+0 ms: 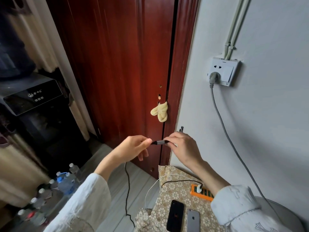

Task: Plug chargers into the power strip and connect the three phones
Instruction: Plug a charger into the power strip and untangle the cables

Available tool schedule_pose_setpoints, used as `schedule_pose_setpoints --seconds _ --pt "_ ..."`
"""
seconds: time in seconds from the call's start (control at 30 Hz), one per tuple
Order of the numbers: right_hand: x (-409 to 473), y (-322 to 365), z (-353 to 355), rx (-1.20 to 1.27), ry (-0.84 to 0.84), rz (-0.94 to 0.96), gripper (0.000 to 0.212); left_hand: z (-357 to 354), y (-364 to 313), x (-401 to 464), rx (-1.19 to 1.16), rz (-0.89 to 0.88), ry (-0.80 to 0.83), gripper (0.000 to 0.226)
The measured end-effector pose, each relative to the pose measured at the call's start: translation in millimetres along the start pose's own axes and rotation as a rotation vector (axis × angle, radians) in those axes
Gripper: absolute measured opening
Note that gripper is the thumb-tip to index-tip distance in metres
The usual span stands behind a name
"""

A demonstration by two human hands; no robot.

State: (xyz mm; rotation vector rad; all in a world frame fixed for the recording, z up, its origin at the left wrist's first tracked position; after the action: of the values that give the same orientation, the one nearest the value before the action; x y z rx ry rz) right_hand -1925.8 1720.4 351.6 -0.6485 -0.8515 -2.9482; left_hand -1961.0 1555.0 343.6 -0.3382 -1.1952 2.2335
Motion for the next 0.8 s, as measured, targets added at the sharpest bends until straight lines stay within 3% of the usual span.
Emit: schedule_pose_setpoints --seconds 0.1,0.17,0.27,0.33,0.4,0.47,0.53,0.6,0.67,0.8 --pt "-5 13 0 -0.024 -0.101 0.11 0.02 -15 -1 7 0.01 -0.049 -0.059 0.017" --pt "-4 3 -5 0.026 -0.086 0.006 0.027 -14 3 7 0.056 -0.049 -0.13 0.016" --pt "-8 -38 -12 0.278 -0.027 -0.483 0.035 -10 11 0 0.055 -0.049 -0.208 0.018" --pt "-22 -59 -30 0.717 0.158 -0.955 0.04 -13 13 -5 0.011 -0.057 -0.21 0.018" --pt "-30 -52 -47 1.222 0.37 -1.171 0.048 -21 13 -8 -0.015 -0.069 -0.157 0.019" --pt "-23 -40 -47 1.603 0.379 -1.181 0.041 -31 14 -11 -0.072 -0.064 -0.072 0.02" --pt "-11 -33 -39 1.741 0.315 -1.107 0.027 -39 19 -13 -0.154 -0.02 0.011 0.021" --pt "-2 -25 -30 1.587 0.335 -0.952 0.021 -42 25 -14 -0.128 0.021 0.068 0.023" --pt "1 -17 -25 1.362 0.404 -0.784 0.019 -37 29 -14 -0.074 0.027 0.026 0.027" --pt "-10 1 -30 0.997 0.55 -0.543 0.016 -7 20 -11 -0.154 -0.013 -0.322 0.029"
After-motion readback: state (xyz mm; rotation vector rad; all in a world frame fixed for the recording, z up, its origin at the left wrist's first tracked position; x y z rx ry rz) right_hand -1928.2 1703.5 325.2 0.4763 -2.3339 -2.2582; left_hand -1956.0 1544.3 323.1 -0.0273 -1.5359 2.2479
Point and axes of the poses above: each hand's wrist, its own x-axis towards the middle knuckle, its own z-axis out of the back of the hand, y = z × x, the point moved 6 cm from there along x, towards the middle knuckle, and after that the axes turned 10 degrees about -z, right-handed, at the moved point
